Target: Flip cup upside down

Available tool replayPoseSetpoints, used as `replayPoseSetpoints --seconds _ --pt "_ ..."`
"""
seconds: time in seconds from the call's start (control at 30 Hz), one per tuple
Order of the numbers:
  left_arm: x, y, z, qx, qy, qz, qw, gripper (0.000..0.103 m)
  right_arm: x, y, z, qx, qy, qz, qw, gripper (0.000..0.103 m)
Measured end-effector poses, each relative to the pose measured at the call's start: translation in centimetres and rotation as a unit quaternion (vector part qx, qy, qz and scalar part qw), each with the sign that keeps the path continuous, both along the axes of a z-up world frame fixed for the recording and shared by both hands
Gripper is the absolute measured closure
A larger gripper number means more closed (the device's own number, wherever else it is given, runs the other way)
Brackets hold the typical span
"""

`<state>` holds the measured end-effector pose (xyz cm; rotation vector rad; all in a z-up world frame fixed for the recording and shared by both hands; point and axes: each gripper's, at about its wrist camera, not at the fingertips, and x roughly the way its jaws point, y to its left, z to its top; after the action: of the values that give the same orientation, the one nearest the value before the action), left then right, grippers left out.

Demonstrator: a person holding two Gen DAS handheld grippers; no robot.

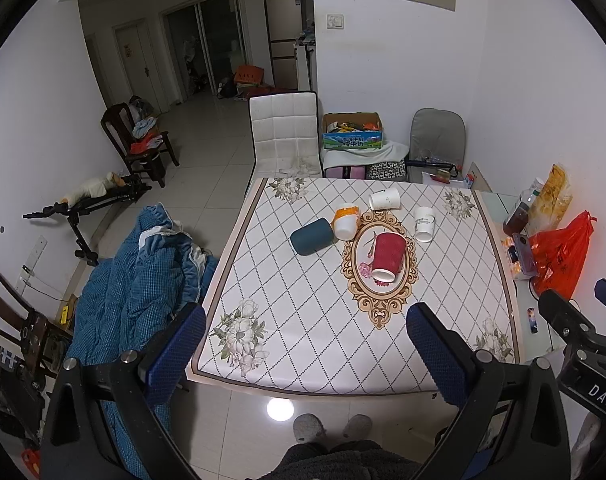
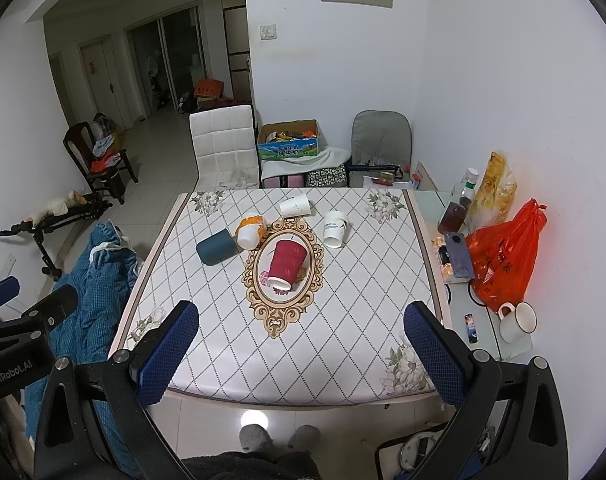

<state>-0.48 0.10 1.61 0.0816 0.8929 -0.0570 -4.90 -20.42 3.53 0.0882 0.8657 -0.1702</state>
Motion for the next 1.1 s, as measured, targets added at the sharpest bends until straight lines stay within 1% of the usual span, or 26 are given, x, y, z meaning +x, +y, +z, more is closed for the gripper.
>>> replayPoseSetpoints --seconds 0.53,1.1 --pt "-0.05 0.04 0.01 -0.001 -0.001 -0.001 1.0000 0.000 0.18 0.42 0.57 0.003 -0.003 -0.002 1.000 0.000" --pt "0.14 -0.58 0.13 -0.003 0.002 0.000 1.0000 0.000 0.19 0.75 0.41 0.007 -0.002 -0.001 1.000 0.000"
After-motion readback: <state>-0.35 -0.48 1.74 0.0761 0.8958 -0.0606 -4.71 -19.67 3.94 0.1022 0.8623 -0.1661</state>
